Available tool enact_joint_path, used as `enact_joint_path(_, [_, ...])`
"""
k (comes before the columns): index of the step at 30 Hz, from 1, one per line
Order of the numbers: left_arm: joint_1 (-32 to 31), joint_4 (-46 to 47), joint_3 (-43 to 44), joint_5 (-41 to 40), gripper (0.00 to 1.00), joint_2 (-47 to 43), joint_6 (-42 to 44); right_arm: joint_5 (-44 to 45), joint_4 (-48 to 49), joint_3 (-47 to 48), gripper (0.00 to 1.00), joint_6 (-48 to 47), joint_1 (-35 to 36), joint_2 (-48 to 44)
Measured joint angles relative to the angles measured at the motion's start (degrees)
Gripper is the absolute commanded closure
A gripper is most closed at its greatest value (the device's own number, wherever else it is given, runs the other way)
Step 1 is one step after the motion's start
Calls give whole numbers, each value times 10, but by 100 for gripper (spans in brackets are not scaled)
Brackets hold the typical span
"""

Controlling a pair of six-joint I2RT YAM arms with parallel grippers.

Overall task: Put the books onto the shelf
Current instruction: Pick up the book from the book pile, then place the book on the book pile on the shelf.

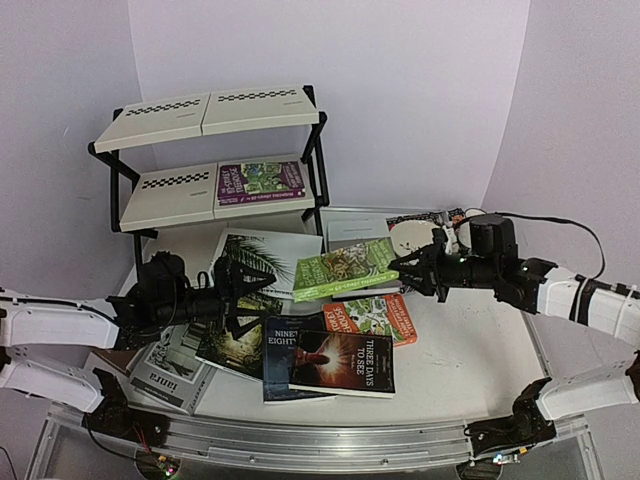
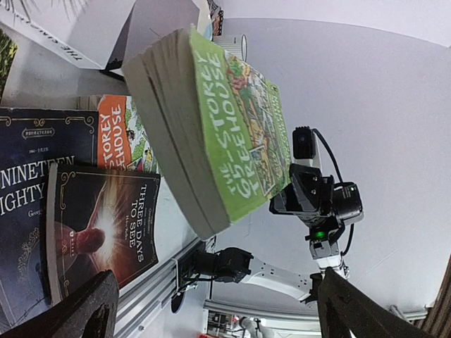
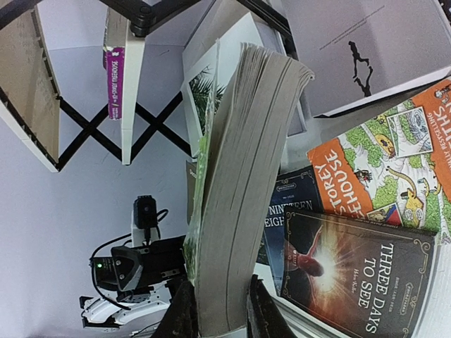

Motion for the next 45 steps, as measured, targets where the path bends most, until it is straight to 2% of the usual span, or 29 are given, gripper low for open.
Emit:
enact_joint_path(10, [24,174,-37,6,0,60,-97,-12,17,6,100,18,4,-13])
enact_joint_path(21, [27,225,-11,-1,2,56,-119,-37,44,61,100,21,19,-13])
enact_joint_path(26, [33,220,-26,-35,3,-16,-105,-42,48,96,100,12,22,-7])
enact_joint_path(34, [63,60,14,-92,1,-182,-7,-50,56,180,100,-12,25,46])
enact_joint_path(40, [83,-81,83,-124,0,-211,69,-50,94,231,100,-19,32,110])
enact_joint_path(45, [89,-252,186,-187,1,-212,157,-48,132,263,100,-19,43,172])
